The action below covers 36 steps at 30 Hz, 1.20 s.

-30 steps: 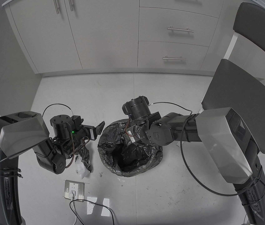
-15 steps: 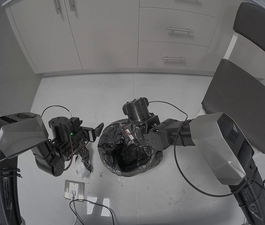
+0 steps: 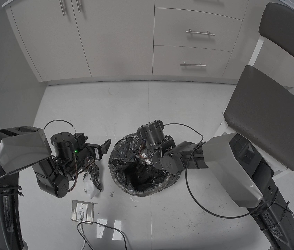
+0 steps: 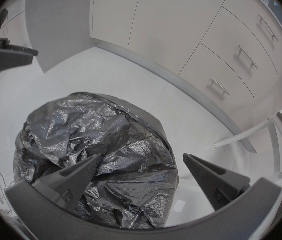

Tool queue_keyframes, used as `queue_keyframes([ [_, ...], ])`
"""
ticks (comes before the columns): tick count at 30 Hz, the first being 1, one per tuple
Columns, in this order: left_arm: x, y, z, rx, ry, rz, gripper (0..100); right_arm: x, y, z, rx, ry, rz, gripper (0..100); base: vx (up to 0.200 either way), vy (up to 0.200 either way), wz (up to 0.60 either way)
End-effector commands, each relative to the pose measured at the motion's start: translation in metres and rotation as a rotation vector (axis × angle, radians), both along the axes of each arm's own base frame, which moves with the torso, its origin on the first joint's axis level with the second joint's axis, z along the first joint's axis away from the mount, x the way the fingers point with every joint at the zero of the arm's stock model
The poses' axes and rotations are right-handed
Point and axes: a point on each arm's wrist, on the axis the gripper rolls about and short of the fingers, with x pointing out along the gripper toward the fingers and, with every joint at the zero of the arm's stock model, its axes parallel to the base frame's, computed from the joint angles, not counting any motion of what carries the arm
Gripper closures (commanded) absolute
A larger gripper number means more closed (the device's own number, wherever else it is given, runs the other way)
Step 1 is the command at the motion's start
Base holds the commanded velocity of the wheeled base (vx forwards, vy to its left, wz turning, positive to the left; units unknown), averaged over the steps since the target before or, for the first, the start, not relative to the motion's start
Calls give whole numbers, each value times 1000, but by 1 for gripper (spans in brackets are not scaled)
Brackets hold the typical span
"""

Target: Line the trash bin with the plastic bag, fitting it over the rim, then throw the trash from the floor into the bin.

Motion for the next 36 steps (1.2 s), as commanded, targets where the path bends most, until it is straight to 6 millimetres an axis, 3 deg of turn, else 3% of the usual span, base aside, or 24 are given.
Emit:
queue_keyframes([
  [1, -1, 0, -5, 1, 5, -1, 0, 5, -6, -13, -16, 18, -14, 0, 0, 0, 0],
  [13, -5, -2, -17, 3, 14, -7, 0, 21, -28, -8, -12, 17, -62, 0, 0, 0, 0],
  [17, -5, -2, -16, 3, 12, -7, 0, 17, -23, -2, -6, 7, -53, 0, 0, 0, 0],
  [27, -6, -2, -15, 0, 13, -8, 0, 3, -15, 43, 33, -35, -20, 0, 0, 0, 0],
  [36, -9, -1, -13, -4, -3, -6, 0, 4, -14, 42, 39, -41, -13, 0, 0, 0, 0],
])
